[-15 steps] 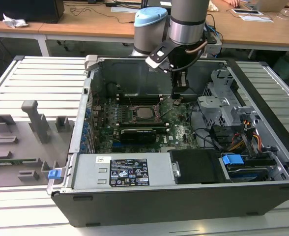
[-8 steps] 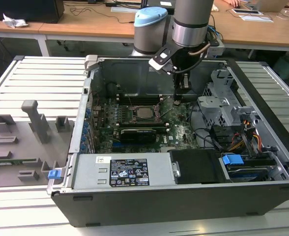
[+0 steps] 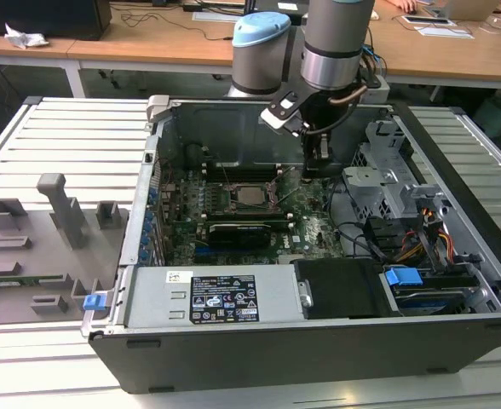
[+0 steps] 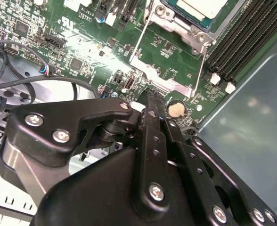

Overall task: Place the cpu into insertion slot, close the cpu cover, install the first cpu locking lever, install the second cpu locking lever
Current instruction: 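Close the cpu cover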

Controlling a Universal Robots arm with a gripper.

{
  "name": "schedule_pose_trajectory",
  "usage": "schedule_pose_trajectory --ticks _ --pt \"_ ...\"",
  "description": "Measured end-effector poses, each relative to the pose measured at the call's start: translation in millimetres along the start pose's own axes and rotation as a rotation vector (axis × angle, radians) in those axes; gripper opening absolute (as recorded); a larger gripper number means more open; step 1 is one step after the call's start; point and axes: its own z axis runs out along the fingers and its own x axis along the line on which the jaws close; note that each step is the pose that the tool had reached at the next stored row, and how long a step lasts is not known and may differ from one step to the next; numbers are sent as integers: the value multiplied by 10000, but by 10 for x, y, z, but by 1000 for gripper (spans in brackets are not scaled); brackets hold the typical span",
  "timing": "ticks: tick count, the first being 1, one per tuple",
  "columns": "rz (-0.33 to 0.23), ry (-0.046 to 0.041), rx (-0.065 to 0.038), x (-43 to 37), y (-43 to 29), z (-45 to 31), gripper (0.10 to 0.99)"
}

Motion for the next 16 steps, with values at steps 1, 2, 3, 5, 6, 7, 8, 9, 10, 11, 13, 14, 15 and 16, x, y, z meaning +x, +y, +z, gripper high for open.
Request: schedule_pose_trajectory --ticks 1,2,3,5,6,7,8,9,10,11,13,14,15,16 --pt "-1 -1 0 0 3 7 106" --pt "-2 -1 1 0 6 13 106" --pt "-2 -1 1 0 11 19 106" --pt "-3 0 3 0 21 40 106" --pt "-2 0 3 0 20 58 106" --pt "-4 0 4 0 19 66 106" --pt "-10 0 4 0 17 68 106" --pt "-13 3 4 0 -6 68 106" --pt "-14 2 3 0 -26 67 106" --pt "-13 2 4 0 -40 66 106" --pt "-13 2 4 -1 -104 63 106" --pt "-13 3 4 -2 -124 62 106" --pt "-12 3 4 -2 -139 61 106" --pt "-12 3 4 -2 -163 60 106"
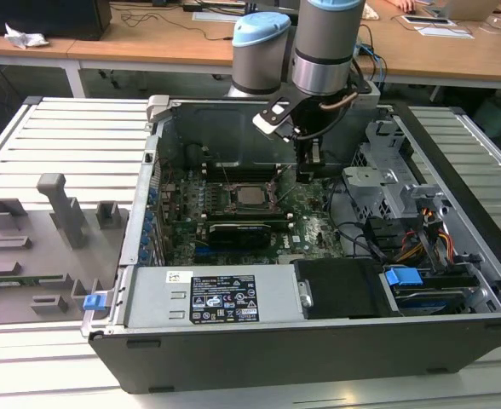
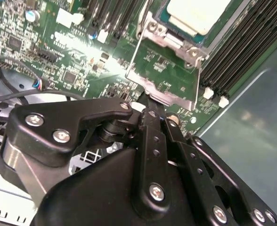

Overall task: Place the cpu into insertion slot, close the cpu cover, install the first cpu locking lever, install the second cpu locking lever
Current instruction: 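Close the cpu cover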

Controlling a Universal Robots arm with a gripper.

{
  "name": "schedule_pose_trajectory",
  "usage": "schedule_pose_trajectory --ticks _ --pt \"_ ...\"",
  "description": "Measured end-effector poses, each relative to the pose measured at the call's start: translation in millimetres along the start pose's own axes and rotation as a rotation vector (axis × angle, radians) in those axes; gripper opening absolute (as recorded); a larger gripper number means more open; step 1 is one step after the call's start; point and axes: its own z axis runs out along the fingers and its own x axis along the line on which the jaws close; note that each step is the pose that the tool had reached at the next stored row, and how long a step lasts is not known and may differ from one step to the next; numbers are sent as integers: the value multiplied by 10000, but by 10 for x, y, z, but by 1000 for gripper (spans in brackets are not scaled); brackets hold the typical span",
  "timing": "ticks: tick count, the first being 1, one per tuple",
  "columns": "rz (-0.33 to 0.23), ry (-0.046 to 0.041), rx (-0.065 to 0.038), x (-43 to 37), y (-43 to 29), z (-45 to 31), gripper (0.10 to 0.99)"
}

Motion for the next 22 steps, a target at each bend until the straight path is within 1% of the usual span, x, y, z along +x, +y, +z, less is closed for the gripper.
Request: schedule_pose_trajectory --ticks 3,5,9,10,12,14,17,19,22 --pt "-1 0 0 -1 -57 -3 106" --pt "1 0 0 -1 -114 -6 106" --pt "0 0 0 -3 -267 -14 106" --pt "0 1 0 -3 -291 -15 106" --pt "0 3 -1 -3 -329 -11 106" --pt "-1 1 0 -4 -347 -3 106" --pt "0 0 0 -5 -393 29 106" --pt "-2 0 0 -5 -447 57 106" --pt "-1 0 0 -6 -491 60 106"
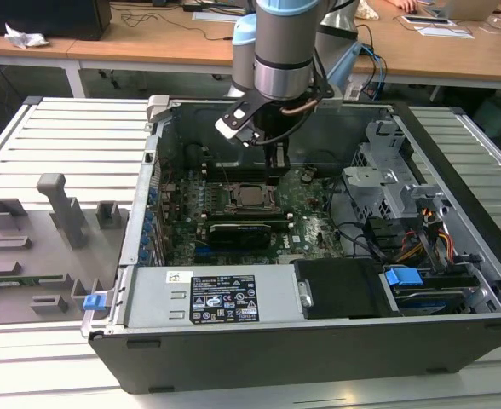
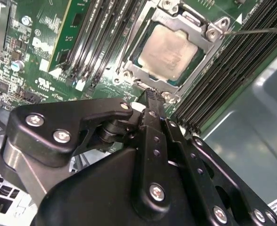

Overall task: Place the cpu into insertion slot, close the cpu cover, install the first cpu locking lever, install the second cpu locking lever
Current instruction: 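Close the cpu cover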

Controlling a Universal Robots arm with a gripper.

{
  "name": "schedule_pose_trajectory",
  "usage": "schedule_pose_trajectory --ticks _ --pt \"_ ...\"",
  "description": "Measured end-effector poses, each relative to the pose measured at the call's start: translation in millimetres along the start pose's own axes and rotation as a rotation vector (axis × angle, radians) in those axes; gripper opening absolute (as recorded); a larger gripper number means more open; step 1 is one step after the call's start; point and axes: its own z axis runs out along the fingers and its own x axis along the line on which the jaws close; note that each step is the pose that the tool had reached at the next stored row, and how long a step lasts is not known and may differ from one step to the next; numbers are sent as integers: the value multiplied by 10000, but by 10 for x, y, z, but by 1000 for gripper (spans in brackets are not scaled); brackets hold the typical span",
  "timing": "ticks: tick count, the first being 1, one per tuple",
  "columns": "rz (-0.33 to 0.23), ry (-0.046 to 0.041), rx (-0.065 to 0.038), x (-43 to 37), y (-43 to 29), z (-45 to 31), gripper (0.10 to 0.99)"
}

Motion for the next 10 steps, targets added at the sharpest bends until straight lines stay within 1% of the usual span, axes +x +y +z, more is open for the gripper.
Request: schedule_pose_trajectory --ticks 5,8,10 --pt "1 1 -1 -1 -77 1 106" --pt "0 0 1 -2 -111 3 106" --pt "-1 1 0 -2 -152 6 106"
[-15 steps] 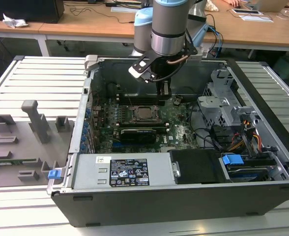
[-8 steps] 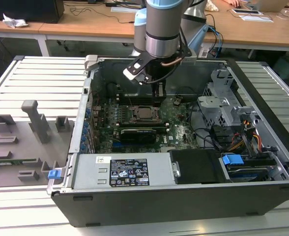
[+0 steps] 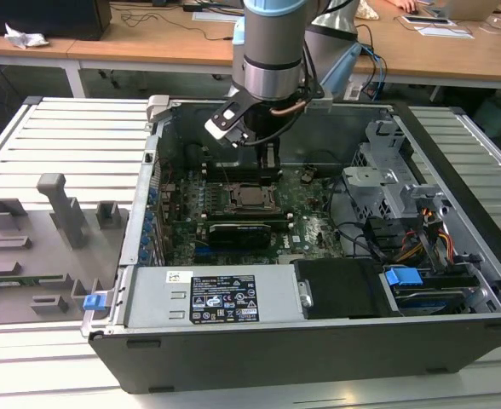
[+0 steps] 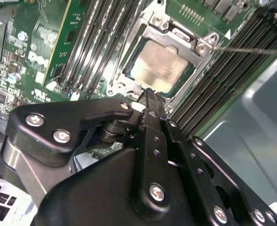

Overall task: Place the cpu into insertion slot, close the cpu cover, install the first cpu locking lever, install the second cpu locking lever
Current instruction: 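Close the cpu cover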

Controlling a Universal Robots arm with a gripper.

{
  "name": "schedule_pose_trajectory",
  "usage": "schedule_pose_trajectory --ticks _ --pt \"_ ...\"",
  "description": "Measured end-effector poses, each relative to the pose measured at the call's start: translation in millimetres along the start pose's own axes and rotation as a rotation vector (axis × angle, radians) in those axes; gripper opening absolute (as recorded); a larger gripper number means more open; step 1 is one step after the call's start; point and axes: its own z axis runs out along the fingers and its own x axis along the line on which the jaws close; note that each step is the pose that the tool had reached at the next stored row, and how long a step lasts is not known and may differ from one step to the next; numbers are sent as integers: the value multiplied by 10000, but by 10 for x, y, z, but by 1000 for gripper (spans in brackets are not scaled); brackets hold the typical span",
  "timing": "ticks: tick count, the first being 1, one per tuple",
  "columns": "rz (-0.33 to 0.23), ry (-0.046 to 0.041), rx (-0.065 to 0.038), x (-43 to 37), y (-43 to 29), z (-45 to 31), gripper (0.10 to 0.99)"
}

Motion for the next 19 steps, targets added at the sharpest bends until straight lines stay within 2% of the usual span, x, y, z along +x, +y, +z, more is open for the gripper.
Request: schedule_pose_trajectory --ticks 3,8,19 --pt "0 0 0 -1 -94 39 106" --pt "-30 2 -1 -1 -119 121 106" --pt "-37 6 0 -3 -231 120 106"
